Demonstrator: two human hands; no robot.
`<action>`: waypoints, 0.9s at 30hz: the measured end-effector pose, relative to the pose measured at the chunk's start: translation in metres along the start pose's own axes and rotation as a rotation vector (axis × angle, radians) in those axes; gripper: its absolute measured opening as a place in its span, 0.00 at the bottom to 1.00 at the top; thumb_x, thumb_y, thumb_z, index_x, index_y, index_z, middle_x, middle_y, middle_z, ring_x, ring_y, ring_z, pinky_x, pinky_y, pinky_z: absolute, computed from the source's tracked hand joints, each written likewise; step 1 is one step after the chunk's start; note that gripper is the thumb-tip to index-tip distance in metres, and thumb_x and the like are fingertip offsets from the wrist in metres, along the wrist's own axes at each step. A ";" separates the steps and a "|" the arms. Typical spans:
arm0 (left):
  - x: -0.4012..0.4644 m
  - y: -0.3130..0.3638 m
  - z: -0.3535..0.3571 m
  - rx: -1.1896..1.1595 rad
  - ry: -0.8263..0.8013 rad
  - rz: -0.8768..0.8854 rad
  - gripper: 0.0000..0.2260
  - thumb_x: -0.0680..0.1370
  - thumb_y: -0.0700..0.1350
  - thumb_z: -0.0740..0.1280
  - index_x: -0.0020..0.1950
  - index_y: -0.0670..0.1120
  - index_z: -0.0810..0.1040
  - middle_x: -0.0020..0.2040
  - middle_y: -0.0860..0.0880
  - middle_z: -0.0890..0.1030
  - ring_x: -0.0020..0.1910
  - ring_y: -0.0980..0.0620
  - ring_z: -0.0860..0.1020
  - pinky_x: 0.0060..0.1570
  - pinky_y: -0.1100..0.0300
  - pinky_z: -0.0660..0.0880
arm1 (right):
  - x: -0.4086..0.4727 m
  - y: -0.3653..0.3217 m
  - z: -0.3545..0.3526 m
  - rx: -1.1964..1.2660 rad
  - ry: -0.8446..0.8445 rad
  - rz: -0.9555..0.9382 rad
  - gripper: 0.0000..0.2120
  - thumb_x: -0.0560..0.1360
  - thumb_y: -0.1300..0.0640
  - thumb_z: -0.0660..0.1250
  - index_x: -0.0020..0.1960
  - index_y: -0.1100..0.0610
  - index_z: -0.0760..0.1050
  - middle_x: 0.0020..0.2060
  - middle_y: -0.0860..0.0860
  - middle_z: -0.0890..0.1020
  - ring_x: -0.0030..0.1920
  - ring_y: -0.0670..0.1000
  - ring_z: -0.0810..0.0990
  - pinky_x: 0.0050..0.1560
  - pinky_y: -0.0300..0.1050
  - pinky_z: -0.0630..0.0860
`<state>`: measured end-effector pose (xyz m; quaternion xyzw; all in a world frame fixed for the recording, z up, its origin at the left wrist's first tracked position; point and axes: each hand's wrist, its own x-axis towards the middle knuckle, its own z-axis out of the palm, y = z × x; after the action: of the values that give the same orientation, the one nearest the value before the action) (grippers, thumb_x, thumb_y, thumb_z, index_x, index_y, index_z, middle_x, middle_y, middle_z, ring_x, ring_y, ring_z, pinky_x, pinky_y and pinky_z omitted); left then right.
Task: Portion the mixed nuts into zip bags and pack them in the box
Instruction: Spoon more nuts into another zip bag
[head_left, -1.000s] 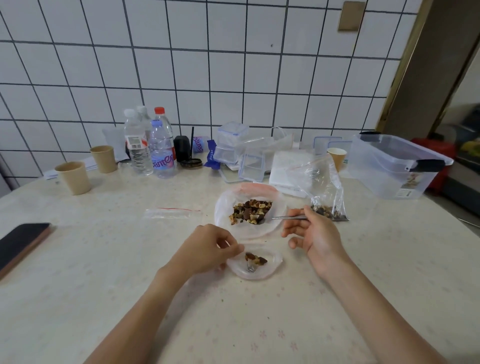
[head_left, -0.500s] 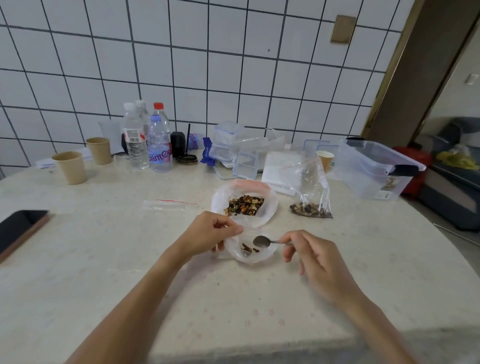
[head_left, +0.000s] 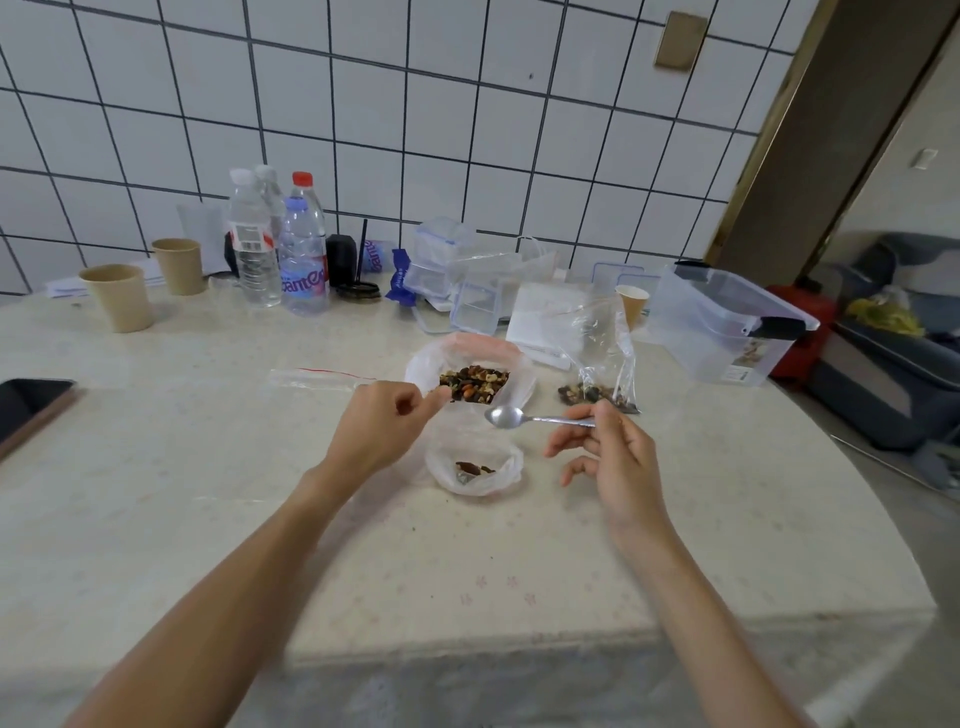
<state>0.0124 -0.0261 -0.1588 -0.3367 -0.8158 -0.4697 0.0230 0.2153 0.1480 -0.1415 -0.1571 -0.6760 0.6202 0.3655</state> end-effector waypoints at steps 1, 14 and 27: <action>0.001 -0.001 0.001 -0.008 0.053 0.011 0.31 0.78 0.64 0.68 0.30 0.40 0.66 0.25 0.48 0.67 0.26 0.51 0.64 0.32 0.52 0.67 | 0.005 0.002 0.003 0.036 0.020 0.029 0.18 0.88 0.54 0.55 0.53 0.66 0.77 0.37 0.60 0.84 0.38 0.58 0.84 0.27 0.46 0.75; 0.018 -0.022 0.016 0.003 0.118 -0.137 0.22 0.77 0.66 0.68 0.59 0.51 0.81 0.50 0.56 0.83 0.43 0.58 0.82 0.48 0.52 0.81 | 0.088 0.034 0.043 -0.206 0.070 0.004 0.21 0.88 0.48 0.53 0.43 0.55 0.76 0.27 0.51 0.82 0.31 0.57 0.81 0.27 0.39 0.71; 0.027 -0.027 0.025 -0.092 0.069 -0.154 0.03 0.83 0.46 0.68 0.50 0.52 0.75 0.41 0.56 0.80 0.38 0.62 0.77 0.34 0.69 0.69 | 0.098 0.055 0.066 -0.042 -0.086 0.356 0.19 0.88 0.52 0.54 0.54 0.65 0.75 0.39 0.59 0.87 0.25 0.56 0.80 0.20 0.42 0.71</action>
<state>-0.0171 -0.0013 -0.1835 -0.2574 -0.8156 -0.5183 -0.0006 0.0897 0.1751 -0.1629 -0.2550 -0.6654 0.6670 0.2174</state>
